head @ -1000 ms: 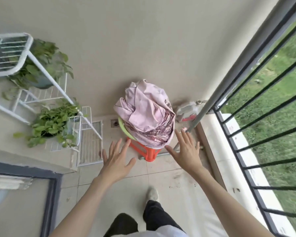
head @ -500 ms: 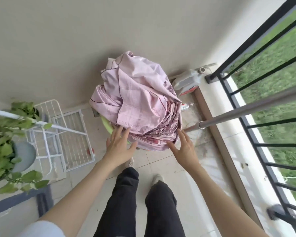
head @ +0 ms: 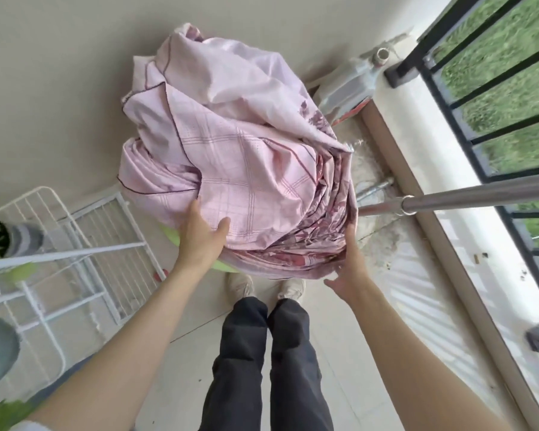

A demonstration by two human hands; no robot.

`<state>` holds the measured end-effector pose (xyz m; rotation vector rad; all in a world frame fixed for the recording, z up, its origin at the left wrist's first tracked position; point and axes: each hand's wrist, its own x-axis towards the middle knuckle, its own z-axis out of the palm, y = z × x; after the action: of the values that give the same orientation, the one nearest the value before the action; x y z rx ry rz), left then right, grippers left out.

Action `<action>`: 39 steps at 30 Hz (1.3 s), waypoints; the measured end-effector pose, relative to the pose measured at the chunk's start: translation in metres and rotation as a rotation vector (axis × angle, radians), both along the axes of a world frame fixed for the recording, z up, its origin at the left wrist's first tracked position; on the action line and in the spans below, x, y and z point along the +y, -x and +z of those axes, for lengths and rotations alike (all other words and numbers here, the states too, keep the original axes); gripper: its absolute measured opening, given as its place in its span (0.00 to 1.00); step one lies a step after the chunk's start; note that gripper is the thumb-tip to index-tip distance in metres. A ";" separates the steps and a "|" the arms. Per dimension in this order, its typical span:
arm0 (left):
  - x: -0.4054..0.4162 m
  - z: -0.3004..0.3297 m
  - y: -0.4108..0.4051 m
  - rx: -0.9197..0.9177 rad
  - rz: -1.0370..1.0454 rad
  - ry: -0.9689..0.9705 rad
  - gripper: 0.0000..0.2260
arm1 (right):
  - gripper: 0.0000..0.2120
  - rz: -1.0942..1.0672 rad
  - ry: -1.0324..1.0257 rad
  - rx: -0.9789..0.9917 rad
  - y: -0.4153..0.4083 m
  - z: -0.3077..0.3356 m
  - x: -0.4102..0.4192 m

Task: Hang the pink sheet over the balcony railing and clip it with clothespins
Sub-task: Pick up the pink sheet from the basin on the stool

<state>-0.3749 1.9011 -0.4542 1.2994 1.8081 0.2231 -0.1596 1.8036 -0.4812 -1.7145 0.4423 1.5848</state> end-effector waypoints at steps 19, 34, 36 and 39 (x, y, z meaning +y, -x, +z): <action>0.022 0.026 -0.062 -0.002 -0.047 -0.347 0.11 | 0.20 -0.226 -0.200 -0.084 0.007 0.018 0.027; 0.030 0.001 -0.080 -0.641 0.384 0.622 0.36 | 0.19 -0.116 -0.284 0.107 0.022 0.038 0.042; 0.027 0.015 -0.078 -0.678 0.186 0.629 0.30 | 0.16 -0.084 -0.286 0.058 0.024 0.044 0.047; 0.015 0.039 -0.077 -0.561 -0.031 0.530 0.25 | 0.17 -0.039 -0.280 -0.009 0.032 0.057 0.049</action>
<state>-0.2975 1.9160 -0.4153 0.7842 1.2490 0.0693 -0.1919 1.8522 -0.4239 -1.4912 0.2337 1.5308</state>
